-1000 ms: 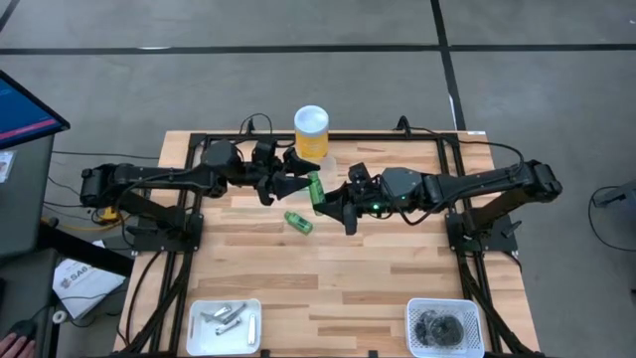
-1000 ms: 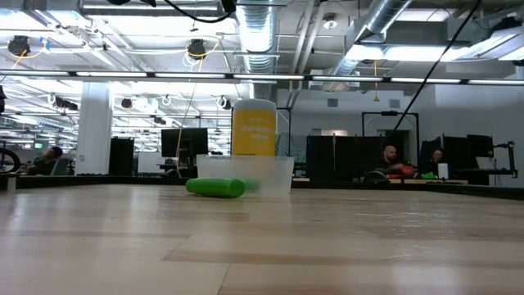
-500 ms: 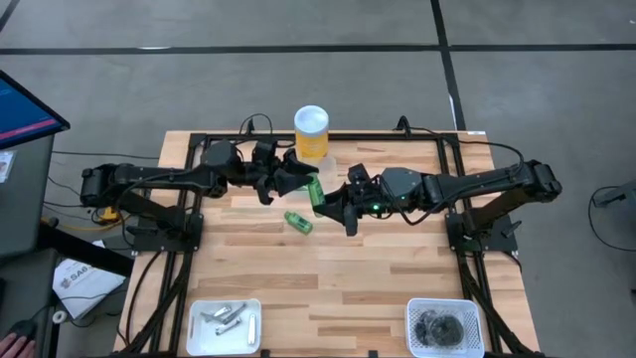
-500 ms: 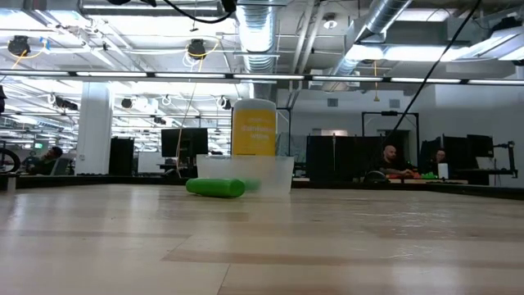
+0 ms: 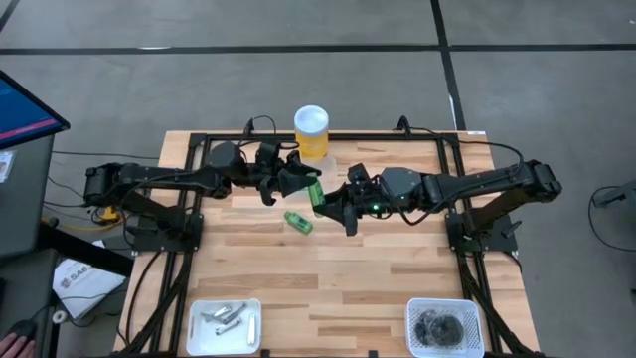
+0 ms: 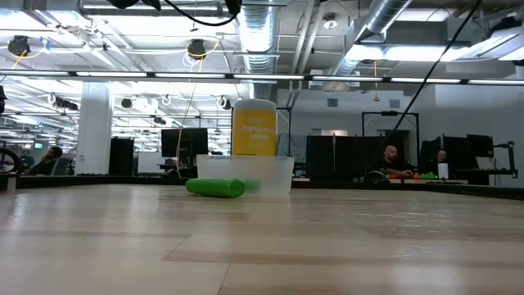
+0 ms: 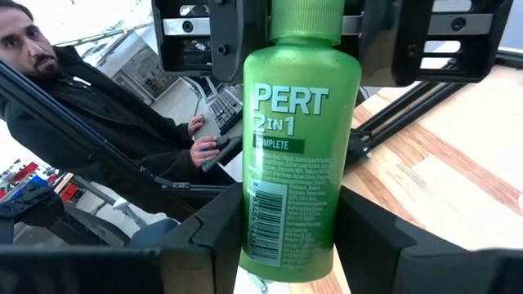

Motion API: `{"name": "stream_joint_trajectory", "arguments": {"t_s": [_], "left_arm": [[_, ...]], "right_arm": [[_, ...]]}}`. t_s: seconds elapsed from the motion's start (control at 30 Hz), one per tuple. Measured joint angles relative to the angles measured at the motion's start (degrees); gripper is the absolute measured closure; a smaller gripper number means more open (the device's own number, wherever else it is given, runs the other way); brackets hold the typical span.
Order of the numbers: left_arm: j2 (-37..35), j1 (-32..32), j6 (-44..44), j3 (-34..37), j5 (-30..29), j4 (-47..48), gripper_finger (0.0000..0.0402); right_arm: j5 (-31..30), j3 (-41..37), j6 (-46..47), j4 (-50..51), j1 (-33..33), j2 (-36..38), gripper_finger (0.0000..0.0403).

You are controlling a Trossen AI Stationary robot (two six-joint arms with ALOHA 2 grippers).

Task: Pick & Place Travel size toiletries
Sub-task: Put the top green shampoo into the transparent bin

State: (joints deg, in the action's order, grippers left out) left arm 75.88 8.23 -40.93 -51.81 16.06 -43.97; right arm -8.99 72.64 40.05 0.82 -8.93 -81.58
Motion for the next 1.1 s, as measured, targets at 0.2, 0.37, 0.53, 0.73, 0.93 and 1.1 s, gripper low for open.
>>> {"name": "stream_joint_trajectory", "arguments": {"t_s": [0.2,0.37,0.53,0.73,0.93,1.1], "left_arm": [[0.5,0.0,-0.6,0.0,0.4,-0.5,0.0296],[0.5,-0.4,-0.7,0.0,0.4,-0.6,0.0313],[0.4,-0.4,-0.6,0.0,0.3,-0.6,0.0311],[-0.5,-0.3,2.7,0.1,-0.3,-0.4,0.031],[-1.6,0.8,6.8,0.1,-3.8,-0.8,0.031],[-1.6,0.7,17.2,0.1,-12.6,5.4,0.031]], "right_arm": [[0.0,0.0,0.0,0.4,0.0,0.0,0.0249],[0.0,0.0,-0.2,0.4,0.0,0.0,0.0245],[0.0,0.0,-0.7,0.6,0.1,0.0,0.0244],[0.0,0.1,-1.0,4.0,0.1,1.2,0.0203],[-0.3,0.1,-1.0,9.0,0.0,4.3,0.0153],[-0.8,0.0,-1.0,13.6,-1.6,7.8,0.015]]}}
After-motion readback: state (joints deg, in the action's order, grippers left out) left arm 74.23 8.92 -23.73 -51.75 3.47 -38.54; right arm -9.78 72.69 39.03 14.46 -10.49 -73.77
